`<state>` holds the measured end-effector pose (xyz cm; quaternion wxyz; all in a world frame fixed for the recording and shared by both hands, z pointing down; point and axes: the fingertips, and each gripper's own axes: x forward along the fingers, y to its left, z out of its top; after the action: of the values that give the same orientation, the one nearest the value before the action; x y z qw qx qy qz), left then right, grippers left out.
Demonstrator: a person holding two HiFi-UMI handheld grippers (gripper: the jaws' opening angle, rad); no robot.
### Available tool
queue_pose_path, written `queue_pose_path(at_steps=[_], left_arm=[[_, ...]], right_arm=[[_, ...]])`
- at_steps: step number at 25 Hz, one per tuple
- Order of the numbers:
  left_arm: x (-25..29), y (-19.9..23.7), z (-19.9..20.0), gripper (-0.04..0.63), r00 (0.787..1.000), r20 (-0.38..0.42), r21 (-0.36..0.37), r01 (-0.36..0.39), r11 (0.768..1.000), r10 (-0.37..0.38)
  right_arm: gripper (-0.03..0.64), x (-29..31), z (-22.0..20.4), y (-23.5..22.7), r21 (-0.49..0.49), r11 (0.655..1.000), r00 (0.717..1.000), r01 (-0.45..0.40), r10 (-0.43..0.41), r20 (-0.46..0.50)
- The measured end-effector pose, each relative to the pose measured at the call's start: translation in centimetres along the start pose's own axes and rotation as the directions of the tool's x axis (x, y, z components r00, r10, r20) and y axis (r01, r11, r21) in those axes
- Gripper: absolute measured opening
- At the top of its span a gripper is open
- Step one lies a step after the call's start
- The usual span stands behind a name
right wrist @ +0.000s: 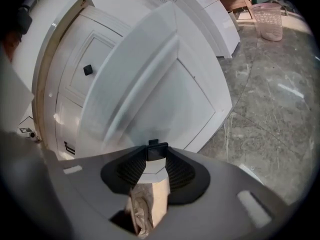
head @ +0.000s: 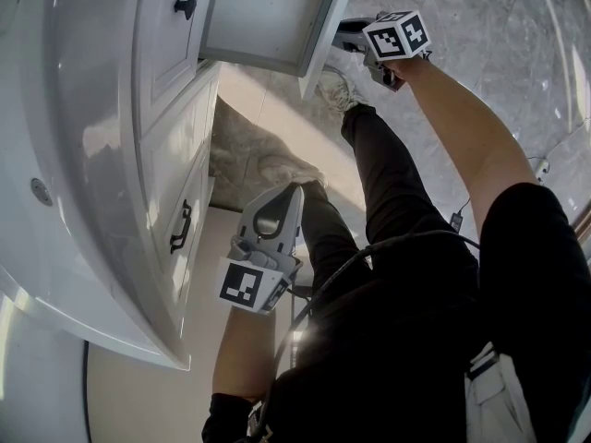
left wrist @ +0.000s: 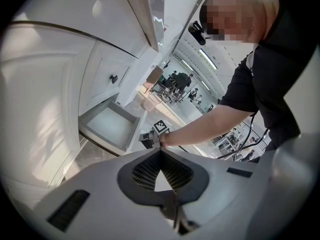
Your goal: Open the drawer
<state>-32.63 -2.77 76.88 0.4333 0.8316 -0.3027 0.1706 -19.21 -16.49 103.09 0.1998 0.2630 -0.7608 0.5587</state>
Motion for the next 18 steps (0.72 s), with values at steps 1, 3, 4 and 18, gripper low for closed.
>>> queue_pose_path(at_steps=[1,3,4,18], left_arm=[[0.1,-0.1,-0.1,-0.009,1.000,-0.005,0.002,0.002,1.000,-0.002],[0.1,-0.2,-0.1,-0.009,1.000,-0.010,0.006,0.002,1.000,-0.002],[0.1,-0.3,-0.1,-0.009,1.000,-0.008,0.005,0.003,1.000,-0.003],[0.8,-0.9,0.4,-0.009,1.000,0.007,-0.007,0.023,1.000,-0.023]], right_arm=[[0.120,0.0,0.0,0.1,0.005,1.000,1.000,-0.009,0.009,0.000],[0.120,-0.1,0.0,0.1,0.014,1.000,1.000,-0.022,0.022,-0.007],[0.120,-0.1,0.0,0.1,0.019,0.999,0.999,-0.030,0.031,-0.013],[0.120,2.5,2.3,1.4,-0.001,0.999,0.999,-0.037,0.037,-0.016]])
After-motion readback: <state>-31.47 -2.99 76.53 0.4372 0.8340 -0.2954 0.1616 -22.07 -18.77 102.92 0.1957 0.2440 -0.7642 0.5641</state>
